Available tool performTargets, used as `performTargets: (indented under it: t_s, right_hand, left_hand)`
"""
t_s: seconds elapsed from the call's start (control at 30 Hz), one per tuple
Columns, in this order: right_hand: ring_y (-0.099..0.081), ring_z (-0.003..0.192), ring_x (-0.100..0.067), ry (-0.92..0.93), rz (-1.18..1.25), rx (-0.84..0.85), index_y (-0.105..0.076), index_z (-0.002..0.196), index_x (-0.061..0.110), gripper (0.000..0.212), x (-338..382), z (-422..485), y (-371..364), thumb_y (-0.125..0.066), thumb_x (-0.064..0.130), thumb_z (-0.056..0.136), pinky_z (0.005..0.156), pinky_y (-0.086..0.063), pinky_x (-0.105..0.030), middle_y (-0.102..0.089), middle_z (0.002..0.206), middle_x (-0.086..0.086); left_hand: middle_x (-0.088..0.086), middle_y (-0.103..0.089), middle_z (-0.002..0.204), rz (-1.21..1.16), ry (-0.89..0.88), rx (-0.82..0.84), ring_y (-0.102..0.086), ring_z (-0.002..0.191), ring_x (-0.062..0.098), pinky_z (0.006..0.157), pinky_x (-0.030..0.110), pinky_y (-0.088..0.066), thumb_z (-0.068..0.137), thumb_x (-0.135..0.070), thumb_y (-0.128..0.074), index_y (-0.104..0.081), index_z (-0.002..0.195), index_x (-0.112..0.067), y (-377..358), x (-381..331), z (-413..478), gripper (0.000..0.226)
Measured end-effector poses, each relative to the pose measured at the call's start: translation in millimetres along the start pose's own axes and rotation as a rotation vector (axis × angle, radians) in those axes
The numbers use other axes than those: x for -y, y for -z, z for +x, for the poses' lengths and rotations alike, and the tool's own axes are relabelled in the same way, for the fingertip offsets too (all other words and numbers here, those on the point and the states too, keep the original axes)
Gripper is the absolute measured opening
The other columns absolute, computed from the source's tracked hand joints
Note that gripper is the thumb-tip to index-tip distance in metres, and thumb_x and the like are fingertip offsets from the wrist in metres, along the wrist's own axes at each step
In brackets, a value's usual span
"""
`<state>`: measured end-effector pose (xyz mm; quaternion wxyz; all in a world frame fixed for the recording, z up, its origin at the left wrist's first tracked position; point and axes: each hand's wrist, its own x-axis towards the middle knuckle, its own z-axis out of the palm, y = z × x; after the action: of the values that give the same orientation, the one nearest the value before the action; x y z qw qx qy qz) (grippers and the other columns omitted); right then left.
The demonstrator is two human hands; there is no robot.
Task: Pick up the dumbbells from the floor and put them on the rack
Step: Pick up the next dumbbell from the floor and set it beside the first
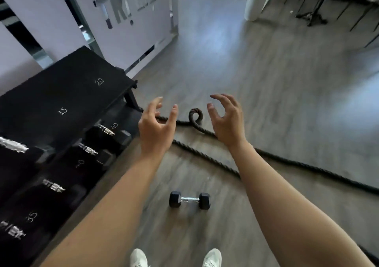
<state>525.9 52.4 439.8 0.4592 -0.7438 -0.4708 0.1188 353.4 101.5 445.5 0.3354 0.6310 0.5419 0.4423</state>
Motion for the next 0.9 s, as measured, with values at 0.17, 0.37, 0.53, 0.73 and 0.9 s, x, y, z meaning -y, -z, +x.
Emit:
performTargets:
  t_s: [0.17, 0.37, 0.53, 0.73, 0.9]
  right_hand:
    - [-0.065, 0.100, -0.015, -0.413, 0.260, -0.042, -0.071, 0.113, 0.019, 0.023, -77.0, -21.4, -30.5, -0.058, 0.031, 0.099, 0.087, -0.046, -0.025, -0.069, 0.108, 0.004]
    - [-0.059, 0.087, -0.012, -0.757, 0.386, -0.096, -0.071, 0.101, 0.018, 0.019, -255.4, -75.0, -158.3, -0.058, 0.031, 0.099, 0.087, -0.046, -0.029, -0.064, 0.084, 0.012]
    - [-0.054, 0.082, -0.020, -0.985, 0.436, -0.100, -0.065, 0.075, 0.023, 0.022, -442.9, -140.9, -291.2, -0.061, 0.034, 0.093, 0.077, -0.042, -0.035, -0.060, 0.078, 0.002]
    - [-0.058, 0.101, -0.025, -1.165, 0.225, -0.114, -0.072, 0.108, 0.016, 0.029, -593.0, -201.6, -379.9, -0.055, 0.037, 0.096, 0.088, -0.041, -0.030, -0.067, 0.102, -0.003]
    - [-0.058, 0.120, -0.033, -1.273, 0.084, -0.094, -0.073, 0.115, 0.014, 0.036, -645.9, -245.6, -410.3, -0.058, 0.038, 0.093, 0.096, -0.044, -0.033, -0.069, 0.123, -0.008]
  left_hand:
    - [-0.006, -0.068, 0.105, -0.029, 0.266, 0.030, -0.065, 0.088, 0.011, 0.080, 0.021, -0.051, 0.085, -0.053, -0.063, -0.065, 0.118, -0.025, -52.2, 68.7, -15.1, 0.044]
    - [-0.005, -0.064, 0.098, -0.012, 0.582, 0.031, -0.060, 0.103, 0.018, 0.084, 0.024, -0.037, 0.092, -0.047, -0.057, -0.066, 0.117, -0.014, -142.0, 268.9, -31.0, 0.043]
    - [0.011, -0.066, 0.120, 0.119, 0.786, 0.065, -0.057, 0.114, 0.030, 0.080, 0.028, -0.032, 0.094, -0.054, -0.046, -0.067, 0.116, -0.009, -227.9, 472.3, -69.4, 0.055]
    - [0.012, -0.067, 0.114, 0.207, 0.947, 0.046, -0.058, 0.110, 0.036, 0.088, 0.037, -0.045, 0.082, -0.068, -0.049, -0.067, 0.112, -0.006, -287.7, 656.0, -114.4, 0.071]
    - [0.017, -0.052, 0.137, 0.193, 1.152, 0.016, -0.050, 0.122, 0.038, 0.104, 0.045, -0.041, 0.065, -0.065, -0.073, -0.058, 0.128, -0.008, -305.1, 724.5, -147.6, 0.086]
